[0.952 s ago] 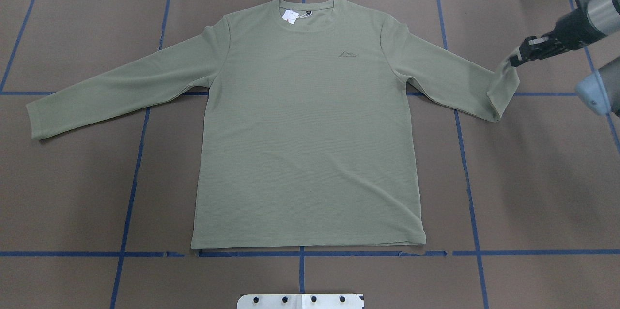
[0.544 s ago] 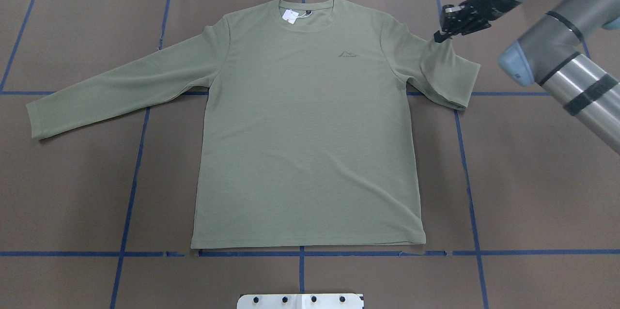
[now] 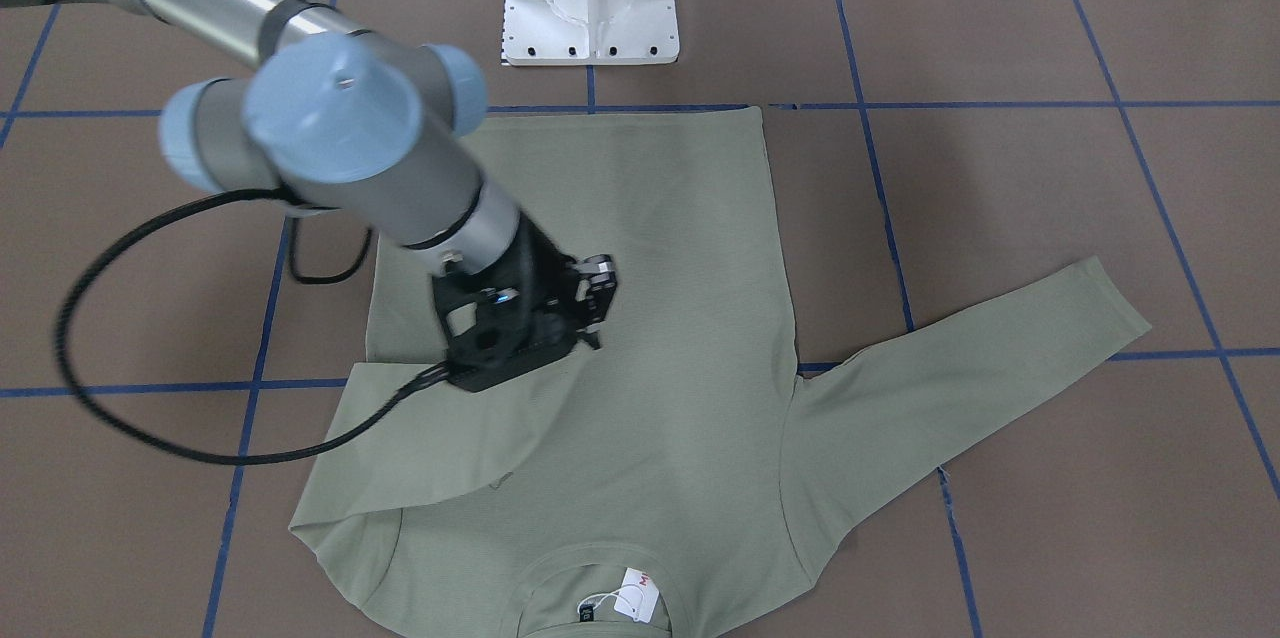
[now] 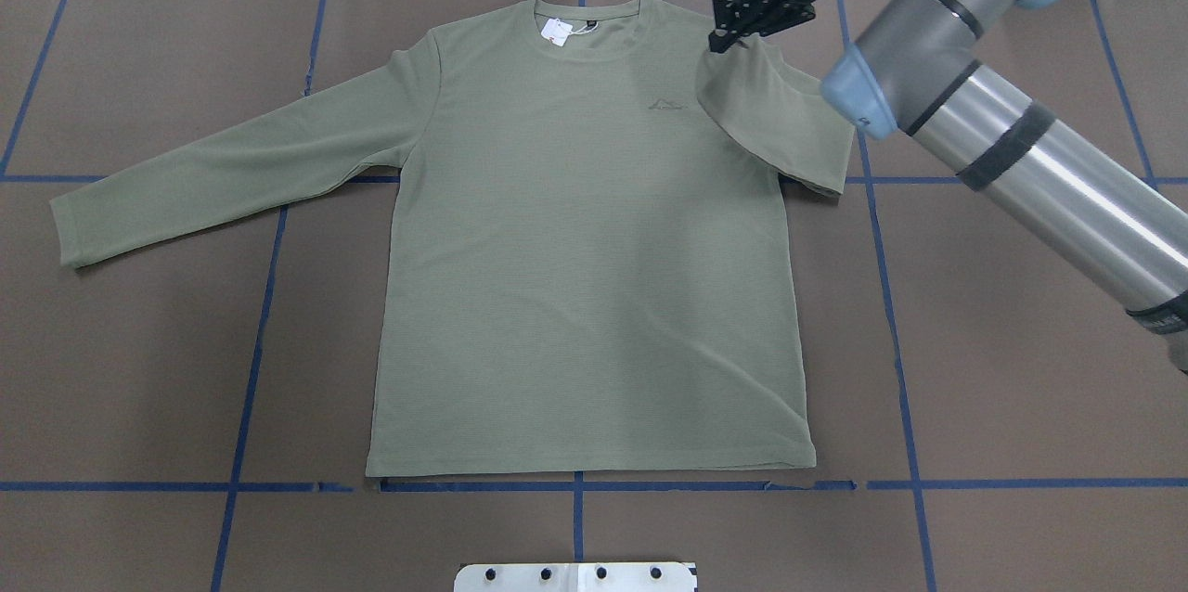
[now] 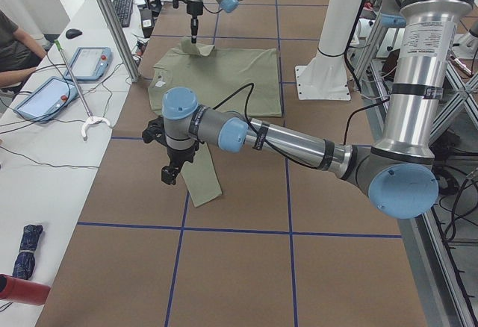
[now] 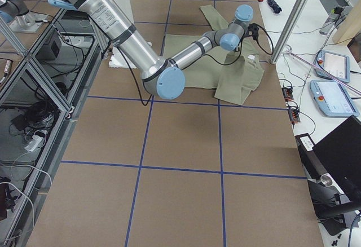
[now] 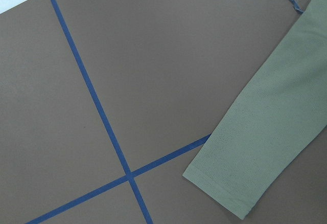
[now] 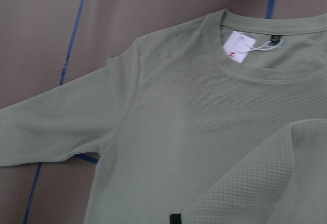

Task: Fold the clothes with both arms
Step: 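Carry the sleeve across the shirt body toward the left gripper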

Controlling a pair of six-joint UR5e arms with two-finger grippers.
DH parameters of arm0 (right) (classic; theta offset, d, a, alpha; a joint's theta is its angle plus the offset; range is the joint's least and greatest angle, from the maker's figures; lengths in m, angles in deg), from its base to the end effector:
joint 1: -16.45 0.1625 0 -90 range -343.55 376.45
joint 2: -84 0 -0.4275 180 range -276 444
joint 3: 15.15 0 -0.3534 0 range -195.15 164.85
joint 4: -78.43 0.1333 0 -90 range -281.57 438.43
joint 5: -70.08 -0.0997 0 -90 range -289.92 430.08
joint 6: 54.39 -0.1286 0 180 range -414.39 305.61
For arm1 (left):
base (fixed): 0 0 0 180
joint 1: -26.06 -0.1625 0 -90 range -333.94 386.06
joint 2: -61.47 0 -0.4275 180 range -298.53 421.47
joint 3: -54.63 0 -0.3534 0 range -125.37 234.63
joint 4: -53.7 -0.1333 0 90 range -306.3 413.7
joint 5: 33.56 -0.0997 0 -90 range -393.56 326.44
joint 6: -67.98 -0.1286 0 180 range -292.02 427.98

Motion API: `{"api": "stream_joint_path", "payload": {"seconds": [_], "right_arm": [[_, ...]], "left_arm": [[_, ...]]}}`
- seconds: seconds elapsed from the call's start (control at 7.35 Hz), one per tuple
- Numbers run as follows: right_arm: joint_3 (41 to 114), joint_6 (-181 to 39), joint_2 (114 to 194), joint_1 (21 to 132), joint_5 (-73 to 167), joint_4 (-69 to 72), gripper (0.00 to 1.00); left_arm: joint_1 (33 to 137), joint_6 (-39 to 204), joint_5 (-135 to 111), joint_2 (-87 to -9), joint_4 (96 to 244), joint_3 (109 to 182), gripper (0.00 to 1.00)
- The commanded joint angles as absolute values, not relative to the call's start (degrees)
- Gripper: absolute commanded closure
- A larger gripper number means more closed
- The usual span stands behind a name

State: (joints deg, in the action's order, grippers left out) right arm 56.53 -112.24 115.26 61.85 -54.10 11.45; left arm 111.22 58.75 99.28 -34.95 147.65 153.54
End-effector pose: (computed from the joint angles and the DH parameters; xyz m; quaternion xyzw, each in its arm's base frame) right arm -0.5002 -0.5941 0.1136 0.1198 -0.5483 -0.0597 0.8255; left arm -0.0023 -0.5159 0.5500 0.1696 0.3538 0.1731 0.9034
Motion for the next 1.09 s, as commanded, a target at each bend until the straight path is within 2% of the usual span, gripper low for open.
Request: {"api": "stream_joint_path", "payload": {"seconds": [0.0, 0.68, 0.82, 0.95], "right_arm": [[53.1, -113.1, 109.2, 54.8, -46.6, 11.5, 1.00], [50.6, -112.7, 109.0, 50.8, -41.1, 11.8, 1.00], [48.5, -112.7, 106.6, 49.7, -38.5, 13.7, 0.82], [47.6, -112.7, 105.5, 48.3, -34.5, 18.8, 0.02]], "left_arm": [[111.2, 58.8, 99.2, -34.9, 147.7, 153.5, 0.00], [111.3, 59.1, 99.2, -34.9, 147.7, 153.4, 0.00], [111.3, 59.1, 99.2, -34.9, 147.7, 153.3, 0.00], [111.2, 59.1, 99.2, -34.9, 147.7, 153.2, 0.00]]}}
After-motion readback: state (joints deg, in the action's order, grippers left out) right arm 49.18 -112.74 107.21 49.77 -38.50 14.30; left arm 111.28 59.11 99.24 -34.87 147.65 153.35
